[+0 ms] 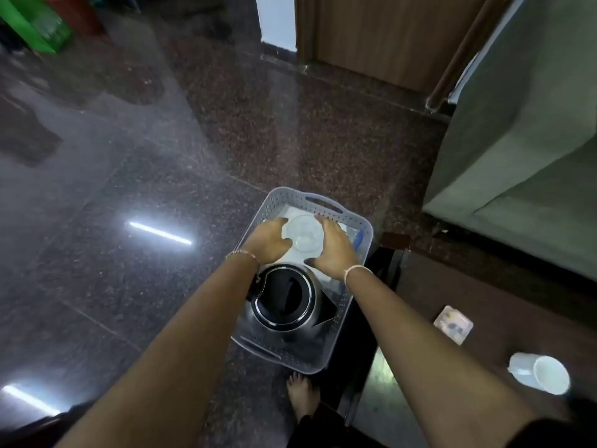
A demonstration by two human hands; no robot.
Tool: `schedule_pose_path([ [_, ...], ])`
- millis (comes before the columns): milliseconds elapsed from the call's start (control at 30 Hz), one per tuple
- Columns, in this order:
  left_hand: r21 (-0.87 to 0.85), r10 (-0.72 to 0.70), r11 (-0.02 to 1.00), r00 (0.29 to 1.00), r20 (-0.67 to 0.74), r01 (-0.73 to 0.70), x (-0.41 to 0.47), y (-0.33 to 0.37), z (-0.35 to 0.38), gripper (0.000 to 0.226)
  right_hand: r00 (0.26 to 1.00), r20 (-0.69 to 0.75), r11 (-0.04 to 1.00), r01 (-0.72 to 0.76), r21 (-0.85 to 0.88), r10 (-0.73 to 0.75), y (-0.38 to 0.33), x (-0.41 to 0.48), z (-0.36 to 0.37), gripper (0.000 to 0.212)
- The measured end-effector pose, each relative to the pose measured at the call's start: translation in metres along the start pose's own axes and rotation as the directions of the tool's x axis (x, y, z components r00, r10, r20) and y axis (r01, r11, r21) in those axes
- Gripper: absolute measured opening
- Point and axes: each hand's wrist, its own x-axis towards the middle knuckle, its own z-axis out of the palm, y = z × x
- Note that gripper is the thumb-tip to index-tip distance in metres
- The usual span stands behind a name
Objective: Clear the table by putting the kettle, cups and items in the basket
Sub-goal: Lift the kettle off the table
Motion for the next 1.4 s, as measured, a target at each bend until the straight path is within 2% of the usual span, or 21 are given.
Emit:
schedule_pose_path([
  [133,0.002,-0.039,0.999,0.992,0.124,0.039,0.016,0.003,-0.002,0.055,0.998,-0.042,0.993,-0.033,0.112,0.038,0.004,0.011,0.012,0.105],
  [300,-0.022,-0.076,0.997,0.986,0.147,0.08,0.028,0.003,-0.002,0.056,0.992,-0.093,0.976,-0.06,0.207,0.081,0.005,0.018,0.02,0.098],
  [467,-0.172,-0.055,0.983,0.997,0.06,0.064,0.021,0.012,-0.009,0.046,0.982,-0.154,0.956,-0.06,0.287,0.108,-0.001,0.013,0.011,0.081],
  [600,-0.25,-0.005,0.968,0.999,-0.045,-0.006,0.008,0.031,-0.021,0.037,0.966,-0.237,0.925,-0.009,0.38,0.107,-0.012,-0.003,-0.01,0.081],
  [767,-0.473,0.039,0.874,0.986,-0.162,-0.113,-0.028,0.079,-0.03,0.033,0.924,-0.37,0.894,0.081,0.441,0.098,-0.023,-0.039,-0.053,0.079],
  [900,-0.568,0.038,0.811,0.98,-0.194,-0.144,-0.057,0.124,-0.021,0.036,0.883,-0.459,0.884,0.134,0.449,0.099,-0.013,-0.075,-0.09,0.074],
  [1167,-0.766,0.121,0.617,0.984,-0.132,-0.179,-0.131,0.226,0.05,0.029,0.767,-0.631,0.864,0.233,0.446,0.119,0.059,-0.186,-0.153,0.073],
  [1300,-0.794,0.159,0.595,0.987,-0.034,-0.124,-0.16,0.275,0.11,0.029,0.723,-0.668,0.859,0.217,0.464,0.178,0.113,-0.252,-0.173,0.07],
  [1400,-0.777,0.185,0.623,0.982,0.036,-0.089,-0.178,0.306,0.158,0.028,0.701,-0.671,0.862,0.162,0.48,0.242,0.156,-0.298,-0.181,0.069],
])
